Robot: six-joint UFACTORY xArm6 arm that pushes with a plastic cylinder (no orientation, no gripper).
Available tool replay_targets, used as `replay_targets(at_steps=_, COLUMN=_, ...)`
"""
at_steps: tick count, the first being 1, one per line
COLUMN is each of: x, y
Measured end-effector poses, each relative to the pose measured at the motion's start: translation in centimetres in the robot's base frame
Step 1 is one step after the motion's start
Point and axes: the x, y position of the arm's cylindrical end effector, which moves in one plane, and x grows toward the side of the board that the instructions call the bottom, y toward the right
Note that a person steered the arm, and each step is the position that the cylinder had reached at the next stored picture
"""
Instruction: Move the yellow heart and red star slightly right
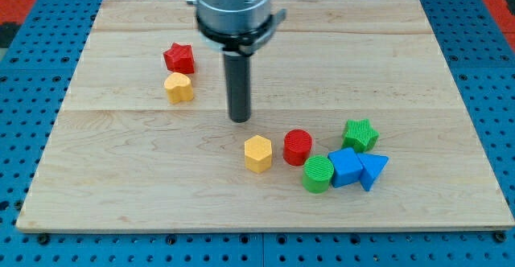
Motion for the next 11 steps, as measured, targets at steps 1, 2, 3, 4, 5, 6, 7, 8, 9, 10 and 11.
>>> replay_targets(at_steps=1, x=3.9, y=-0.1)
replay_targets(at_steps=2, x=6.0, y=0.3)
replay_targets(at_steps=3, x=8.2, y=6.0)
replay_targets(at_steps=4, x=8.2, y=8.8)
replay_targets(at_steps=5, x=6.0, y=1.9)
replay_targets(at_steps=6, x=-0.6, y=-3.6)
replay_targets(at_steps=7, x=-3.9, y=-9.3)
replay_targets(at_steps=8, x=-7.2, y=-12.4)
replay_targets(at_steps=9, x=-11.8, y=-10.3)
replay_targets(at_steps=10, x=-15.1, y=-13.2)
replay_targets(at_steps=11, x=-18.6, y=-8.7)
